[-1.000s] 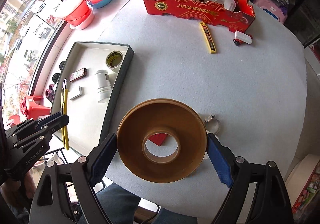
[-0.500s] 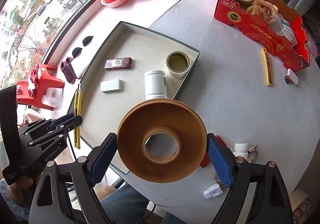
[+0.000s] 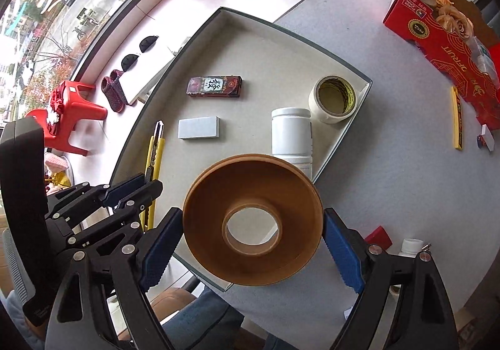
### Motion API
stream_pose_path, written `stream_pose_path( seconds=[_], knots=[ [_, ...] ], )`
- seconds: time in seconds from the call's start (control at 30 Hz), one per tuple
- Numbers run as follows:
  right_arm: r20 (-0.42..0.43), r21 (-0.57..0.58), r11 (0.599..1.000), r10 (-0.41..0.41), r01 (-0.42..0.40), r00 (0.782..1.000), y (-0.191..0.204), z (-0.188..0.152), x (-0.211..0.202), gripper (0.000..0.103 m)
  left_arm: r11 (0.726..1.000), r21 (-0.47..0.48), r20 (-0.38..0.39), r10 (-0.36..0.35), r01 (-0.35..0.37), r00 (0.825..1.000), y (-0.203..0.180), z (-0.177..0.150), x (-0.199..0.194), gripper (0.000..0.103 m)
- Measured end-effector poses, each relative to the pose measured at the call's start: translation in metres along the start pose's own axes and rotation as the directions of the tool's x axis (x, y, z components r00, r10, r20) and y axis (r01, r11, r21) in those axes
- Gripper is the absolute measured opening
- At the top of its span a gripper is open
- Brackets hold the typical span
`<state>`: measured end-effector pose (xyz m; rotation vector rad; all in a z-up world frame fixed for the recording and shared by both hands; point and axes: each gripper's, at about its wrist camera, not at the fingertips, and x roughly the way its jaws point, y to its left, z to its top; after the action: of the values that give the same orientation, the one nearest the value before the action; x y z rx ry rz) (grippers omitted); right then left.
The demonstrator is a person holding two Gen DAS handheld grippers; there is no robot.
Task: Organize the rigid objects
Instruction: 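Lift and carry the wooden ring and yellow knife over the tray, then open both grippers to drop the ring and knife into the tray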
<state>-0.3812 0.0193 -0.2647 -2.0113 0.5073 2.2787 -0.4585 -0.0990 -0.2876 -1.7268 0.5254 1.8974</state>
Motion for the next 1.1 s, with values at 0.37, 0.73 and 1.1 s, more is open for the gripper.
stream_pose_path(
  seconds=[0.37, 0.73, 1.1],
  knots=[
    [-0.039, 0.001, 1.0, -0.009, 0.009, 0.999, -0.001, 0.004, 0.011, 0.089, 1.0, -0.012, -0.021, 0.013, -0.013, 1.0, 0.001, 0.002, 0.012, 0.017],
    [-0.069, 0.008, 1.0, -0.011, 0.012, 0.998, 0.001, 0.01, 0.025, 0.089, 1.0, 0.008, -0.045, 0.025, -0.025, 0.999, -0.001, 0.006, 0.024, 0.017],
    [-0.098, 0.04, 0.999, -0.011, 0.015, 0.995, -0.002, 0.016, 0.038, 0.089, 0.999, 0.023, -0.056, 0.029, -0.028, 0.998, -0.008, 0.007, 0.028, 0.017]
  ],
)
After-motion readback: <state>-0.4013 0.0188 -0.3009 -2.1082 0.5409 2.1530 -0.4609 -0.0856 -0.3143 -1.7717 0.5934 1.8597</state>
